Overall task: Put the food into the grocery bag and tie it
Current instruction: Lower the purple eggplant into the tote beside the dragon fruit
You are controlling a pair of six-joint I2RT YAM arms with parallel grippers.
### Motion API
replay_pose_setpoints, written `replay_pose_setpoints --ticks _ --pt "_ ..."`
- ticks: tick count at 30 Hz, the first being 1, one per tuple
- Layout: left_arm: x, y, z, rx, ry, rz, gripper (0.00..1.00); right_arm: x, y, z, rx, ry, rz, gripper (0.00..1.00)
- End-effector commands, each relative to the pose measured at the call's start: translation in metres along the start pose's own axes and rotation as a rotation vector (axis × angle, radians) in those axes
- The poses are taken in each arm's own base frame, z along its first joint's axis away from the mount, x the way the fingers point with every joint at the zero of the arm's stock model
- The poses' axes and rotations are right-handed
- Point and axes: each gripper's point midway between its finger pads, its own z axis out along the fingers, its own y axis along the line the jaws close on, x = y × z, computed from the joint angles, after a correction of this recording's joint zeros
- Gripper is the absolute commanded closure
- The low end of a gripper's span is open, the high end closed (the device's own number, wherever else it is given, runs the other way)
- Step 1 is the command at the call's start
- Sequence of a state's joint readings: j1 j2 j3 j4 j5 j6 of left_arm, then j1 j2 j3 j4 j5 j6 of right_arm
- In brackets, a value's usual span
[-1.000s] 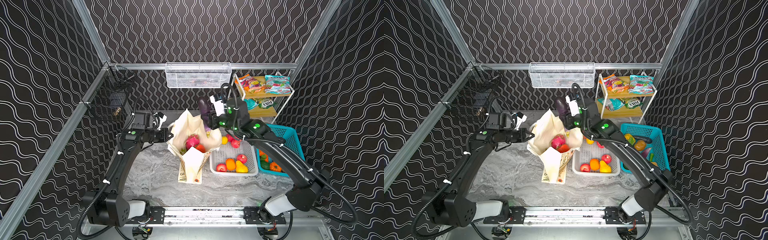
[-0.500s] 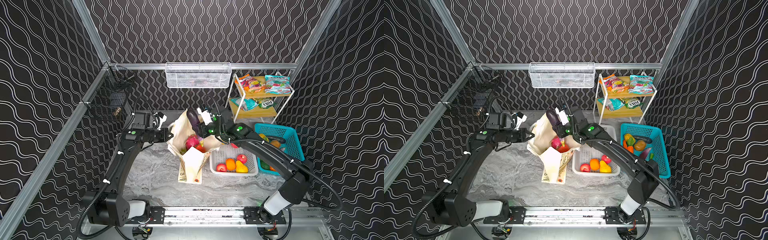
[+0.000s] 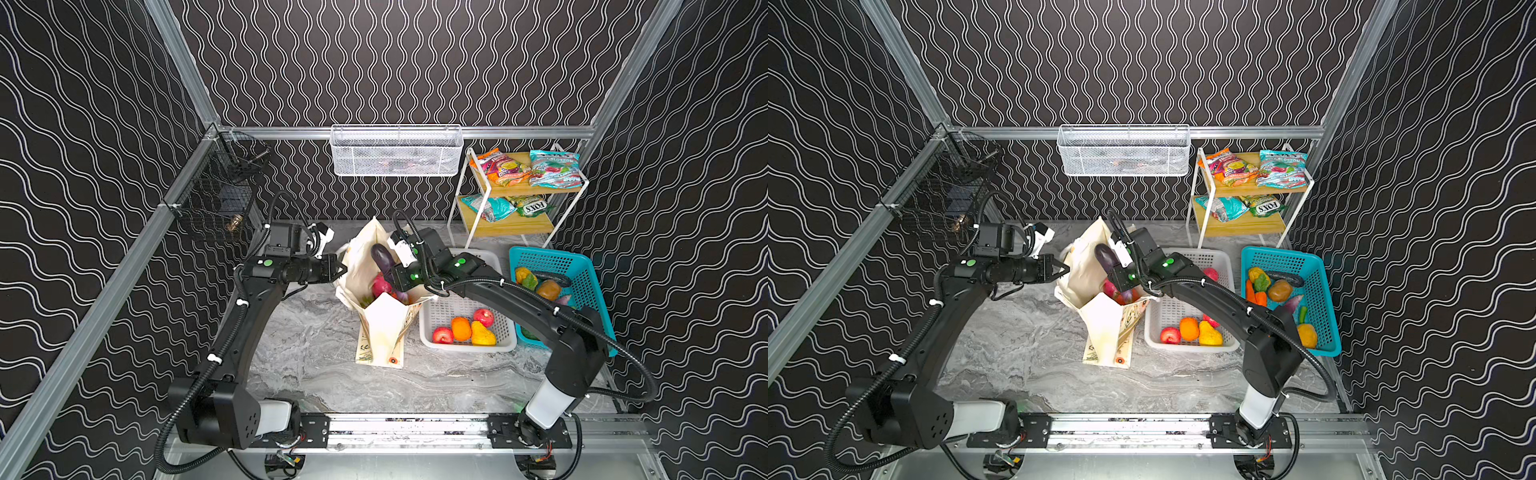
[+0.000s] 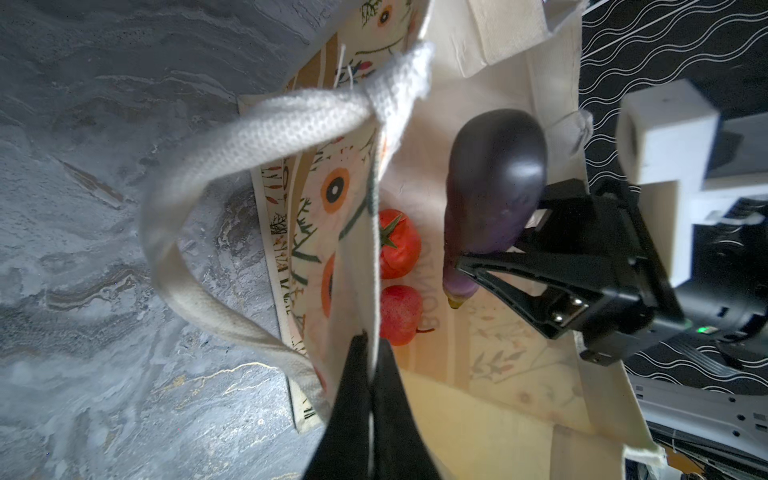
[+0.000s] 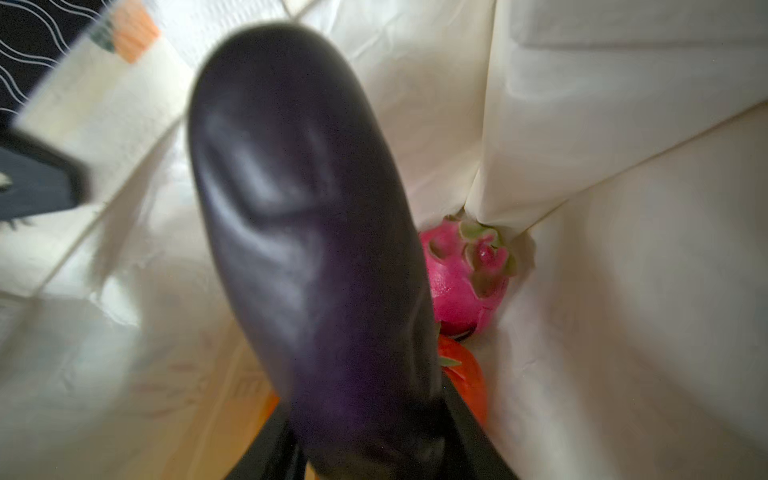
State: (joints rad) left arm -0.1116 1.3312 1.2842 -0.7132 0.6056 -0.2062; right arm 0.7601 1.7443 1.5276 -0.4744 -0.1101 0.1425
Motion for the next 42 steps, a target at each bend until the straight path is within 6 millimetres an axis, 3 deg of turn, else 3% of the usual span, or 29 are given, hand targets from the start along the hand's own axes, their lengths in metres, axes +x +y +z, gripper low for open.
replay_pose_setpoints --ticks 1,9,15,19,33,42 --pt "-0.005 -0.003 0.0 0.014 -0.018 0.029 1.0 0.007 -0.002 0.008 0.013 0.041 0.034 0.64" --pt "-0.004 -0.005 -0.002 0.02 -0.021 0.042 1.0 0.013 -0.005 0.031 0.022 0.115 0.109 0.61" --pt "-0.005 -0.008 -0.008 0.012 -0.026 0.057 1.0 0.014 -0.013 0.034 0.062 0.121 0.116 0.61" --pt "-0.006 -0.009 -0.007 0.022 -0.035 0.057 1.0 0.026 -0.017 0.05 0.076 0.157 0.144 0.61" --pt "-0.002 -0.007 -0.004 0.023 -0.025 0.052 1.0 0.027 -0.024 0.073 0.104 0.151 0.239 0.6" --pt "0.0 -0.002 -0.002 0.007 -0.018 0.05 1.0 0.032 -0.029 0.076 0.128 0.143 0.24 0.53"
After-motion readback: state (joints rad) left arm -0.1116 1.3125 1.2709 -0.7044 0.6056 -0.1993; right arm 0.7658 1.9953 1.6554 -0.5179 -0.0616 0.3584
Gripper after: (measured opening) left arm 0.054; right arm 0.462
